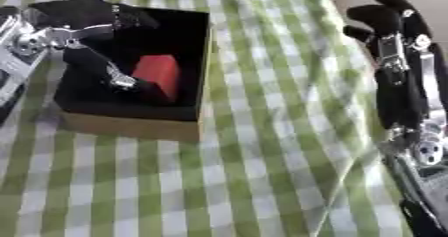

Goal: Pick up objects on the table and place them in the box.

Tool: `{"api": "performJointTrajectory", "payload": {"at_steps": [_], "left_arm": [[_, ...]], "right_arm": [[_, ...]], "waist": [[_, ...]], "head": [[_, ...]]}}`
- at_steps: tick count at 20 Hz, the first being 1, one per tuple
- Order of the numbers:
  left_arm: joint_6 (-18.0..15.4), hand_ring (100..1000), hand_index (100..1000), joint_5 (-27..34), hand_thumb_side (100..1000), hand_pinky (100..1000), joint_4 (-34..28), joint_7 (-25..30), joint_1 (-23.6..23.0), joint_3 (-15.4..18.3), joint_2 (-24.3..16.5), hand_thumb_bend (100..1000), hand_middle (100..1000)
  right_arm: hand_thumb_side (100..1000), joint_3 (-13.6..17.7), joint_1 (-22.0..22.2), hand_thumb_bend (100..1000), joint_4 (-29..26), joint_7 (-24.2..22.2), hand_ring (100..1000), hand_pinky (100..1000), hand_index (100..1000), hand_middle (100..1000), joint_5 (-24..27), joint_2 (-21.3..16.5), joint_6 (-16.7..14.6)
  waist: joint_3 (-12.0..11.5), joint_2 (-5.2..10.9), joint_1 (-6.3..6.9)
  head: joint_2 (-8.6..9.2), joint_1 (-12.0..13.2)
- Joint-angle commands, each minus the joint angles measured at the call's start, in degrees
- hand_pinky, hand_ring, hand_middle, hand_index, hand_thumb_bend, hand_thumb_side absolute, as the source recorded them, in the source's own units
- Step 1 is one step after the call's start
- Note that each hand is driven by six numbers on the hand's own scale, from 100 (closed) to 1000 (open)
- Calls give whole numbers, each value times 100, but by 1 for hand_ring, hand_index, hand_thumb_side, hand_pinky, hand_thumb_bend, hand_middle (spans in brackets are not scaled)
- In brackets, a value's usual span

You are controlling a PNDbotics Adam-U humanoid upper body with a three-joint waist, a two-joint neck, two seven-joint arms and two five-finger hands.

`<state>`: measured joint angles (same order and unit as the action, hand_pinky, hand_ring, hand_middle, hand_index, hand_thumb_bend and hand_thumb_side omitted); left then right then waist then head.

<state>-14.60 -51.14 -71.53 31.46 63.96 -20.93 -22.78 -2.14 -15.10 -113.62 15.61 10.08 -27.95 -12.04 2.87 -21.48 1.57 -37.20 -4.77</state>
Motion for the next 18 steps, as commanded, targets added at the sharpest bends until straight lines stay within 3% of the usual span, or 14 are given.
{"api": "performJointTrajectory", "payload": {"at_steps": [1,5,8,11,13,15,18], "left_arm": [[3,922,1000,-213,785,765,-103,-311,81,156,-121,1000,954],[44,888,1000,-304,734,740,-160,-703,82,239,-109,981,906],[233,845,986,-169,740,732,-401,-1080,63,377,-118,795,853],[736,784,937,322,769,732,-936,-1633,-13,616,-196,614,796],[1177,769,931,786,760,729,-1465,-2036,-145,753,-317,594,784],[1619,733,921,1188,790,717,-2143,-2503,-365,923,-480,482,758],[2136,696,933,1504,812,712,-3143,-3110,-784,1113,-734,453,711]], "right_arm": [[711,41,-29,100,-97,1,825,781,881,675,-35,-62,16],[711,40,-18,100,-97,2,825,781,881,675,-31,-49,26],[711,45,2,100,-97,7,825,781,881,675,-38,-44,32],[714,63,7,100,-97,21,824,780,880,676,-40,-66,14],[715,84,9,100,-97,43,823,780,880,676,-42,-98,-14],[718,113,-6,100,-97,74,822,779,879,677,-40,-135,-55],[720,155,-34,100,-97,119,821,778,878,678,-27,-170,-113]], "waist": [[14,105,41],[29,126,30],[18,142,20],[-25,155,15],[-67,158,12],[-121,157,-1],[-187,150,-30]], "head": [[-46,8],[-25,25],[-39,26],[-52,7],[-62,-8],[-63,-22],[-32,-46]]}}
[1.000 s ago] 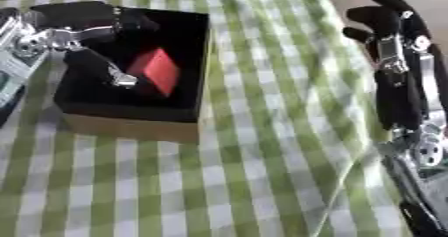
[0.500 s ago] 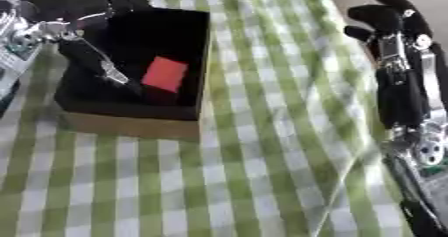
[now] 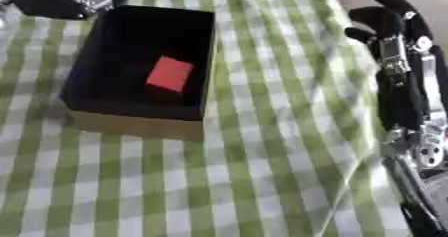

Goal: Pick up objects on the table and place them in the box.

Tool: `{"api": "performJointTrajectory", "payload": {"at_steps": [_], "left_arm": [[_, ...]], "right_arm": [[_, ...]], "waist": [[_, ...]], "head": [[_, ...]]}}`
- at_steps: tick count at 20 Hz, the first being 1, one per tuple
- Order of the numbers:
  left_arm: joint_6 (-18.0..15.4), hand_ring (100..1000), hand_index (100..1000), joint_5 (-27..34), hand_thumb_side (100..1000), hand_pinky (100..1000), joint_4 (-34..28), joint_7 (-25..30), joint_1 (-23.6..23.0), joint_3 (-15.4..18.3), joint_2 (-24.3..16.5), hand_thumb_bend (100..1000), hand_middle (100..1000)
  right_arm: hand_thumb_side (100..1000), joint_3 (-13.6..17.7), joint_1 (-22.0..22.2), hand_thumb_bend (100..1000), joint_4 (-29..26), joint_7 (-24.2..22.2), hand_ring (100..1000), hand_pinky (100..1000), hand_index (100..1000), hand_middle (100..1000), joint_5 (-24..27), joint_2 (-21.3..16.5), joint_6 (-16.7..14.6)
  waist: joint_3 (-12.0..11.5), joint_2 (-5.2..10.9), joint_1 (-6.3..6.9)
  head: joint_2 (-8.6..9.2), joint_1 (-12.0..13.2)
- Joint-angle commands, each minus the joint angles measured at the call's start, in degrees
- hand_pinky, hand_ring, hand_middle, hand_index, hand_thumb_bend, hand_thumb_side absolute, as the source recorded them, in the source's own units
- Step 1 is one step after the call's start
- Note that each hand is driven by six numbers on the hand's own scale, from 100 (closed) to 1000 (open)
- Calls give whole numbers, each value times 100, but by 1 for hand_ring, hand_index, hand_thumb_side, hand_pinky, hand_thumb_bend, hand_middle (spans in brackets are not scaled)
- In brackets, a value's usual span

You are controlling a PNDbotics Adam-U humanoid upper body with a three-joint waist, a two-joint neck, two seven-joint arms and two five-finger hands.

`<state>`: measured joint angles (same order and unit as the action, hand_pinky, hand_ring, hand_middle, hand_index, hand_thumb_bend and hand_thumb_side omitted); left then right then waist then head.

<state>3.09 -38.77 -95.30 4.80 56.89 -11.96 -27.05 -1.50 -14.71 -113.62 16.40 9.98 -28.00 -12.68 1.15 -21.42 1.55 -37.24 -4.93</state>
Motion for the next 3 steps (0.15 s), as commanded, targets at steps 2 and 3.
{"api": "performJointTrajectory", "payload": {"at_steps": [2,3], "left_arm": [[610,696,929,424,810,718,-1371,-767,-416,342,-420,442,716],[703,695,930,520,809,720,-1627,-889,-575,405,-456,436,717]], "right_arm": [[720,114,-95,100,-97,62,821,778,878,678,-3,-172,-72],[720,123,-104,100,-97,70,821,777,878,678,4,-176,-80]], "waist": [[-69,139,-54],[-96,138,-67]], "head": [[23,-39],[40,-44]]}}
